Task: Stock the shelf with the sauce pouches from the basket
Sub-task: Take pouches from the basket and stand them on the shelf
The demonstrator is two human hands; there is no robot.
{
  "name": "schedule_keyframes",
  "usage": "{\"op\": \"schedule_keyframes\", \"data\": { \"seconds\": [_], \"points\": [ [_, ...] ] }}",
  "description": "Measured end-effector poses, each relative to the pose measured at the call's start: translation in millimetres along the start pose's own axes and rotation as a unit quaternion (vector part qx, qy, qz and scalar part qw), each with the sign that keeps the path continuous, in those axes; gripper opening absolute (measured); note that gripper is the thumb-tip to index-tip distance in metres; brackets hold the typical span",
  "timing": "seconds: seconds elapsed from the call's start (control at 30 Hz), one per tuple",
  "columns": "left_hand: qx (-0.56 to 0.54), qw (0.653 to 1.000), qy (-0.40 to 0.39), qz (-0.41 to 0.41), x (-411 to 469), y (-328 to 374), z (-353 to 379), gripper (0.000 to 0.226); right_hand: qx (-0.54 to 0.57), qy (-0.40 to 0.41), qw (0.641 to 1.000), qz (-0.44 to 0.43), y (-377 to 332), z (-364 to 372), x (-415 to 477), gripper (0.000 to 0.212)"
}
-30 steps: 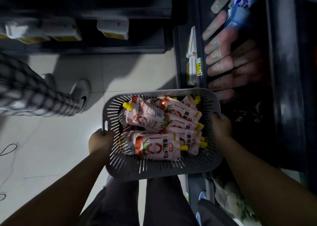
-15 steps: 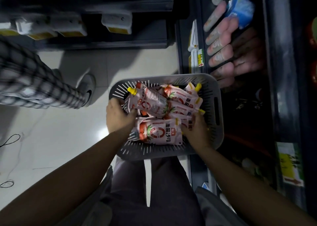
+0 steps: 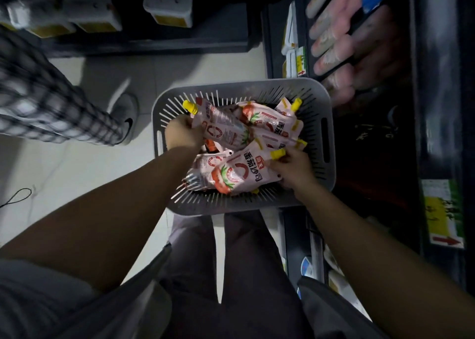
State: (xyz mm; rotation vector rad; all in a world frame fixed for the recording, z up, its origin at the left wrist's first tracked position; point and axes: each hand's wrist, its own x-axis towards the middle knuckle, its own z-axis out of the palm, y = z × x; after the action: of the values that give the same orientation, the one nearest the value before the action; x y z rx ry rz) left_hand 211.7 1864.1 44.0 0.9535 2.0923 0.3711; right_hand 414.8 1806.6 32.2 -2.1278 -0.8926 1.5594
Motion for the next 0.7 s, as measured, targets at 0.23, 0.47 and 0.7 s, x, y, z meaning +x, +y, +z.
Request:
{"op": "schedule_keyframes", "data": {
  "seconds": [0.23, 0.47, 0.7],
  "points": [
    [-0.010, 0.989, 0.024, 0.146, -34, 9, -12, 0.021, 0.040, 0.077, 0.996, 0.001, -6, -32, -1, 0.013],
    [0.037, 0.976, -0.199, 0.076, -43, 7, 22, 0.050, 0.388, 0.049, 0.914, 0.106, 2, -4, 5, 0.010],
    [-0.062, 0.983, -0.168, -0.036, -34, -45, 62, 0.046, 0.255, 0.064, 0.954, 0.143, 21, 23, 17, 0.063]
  ]
}}
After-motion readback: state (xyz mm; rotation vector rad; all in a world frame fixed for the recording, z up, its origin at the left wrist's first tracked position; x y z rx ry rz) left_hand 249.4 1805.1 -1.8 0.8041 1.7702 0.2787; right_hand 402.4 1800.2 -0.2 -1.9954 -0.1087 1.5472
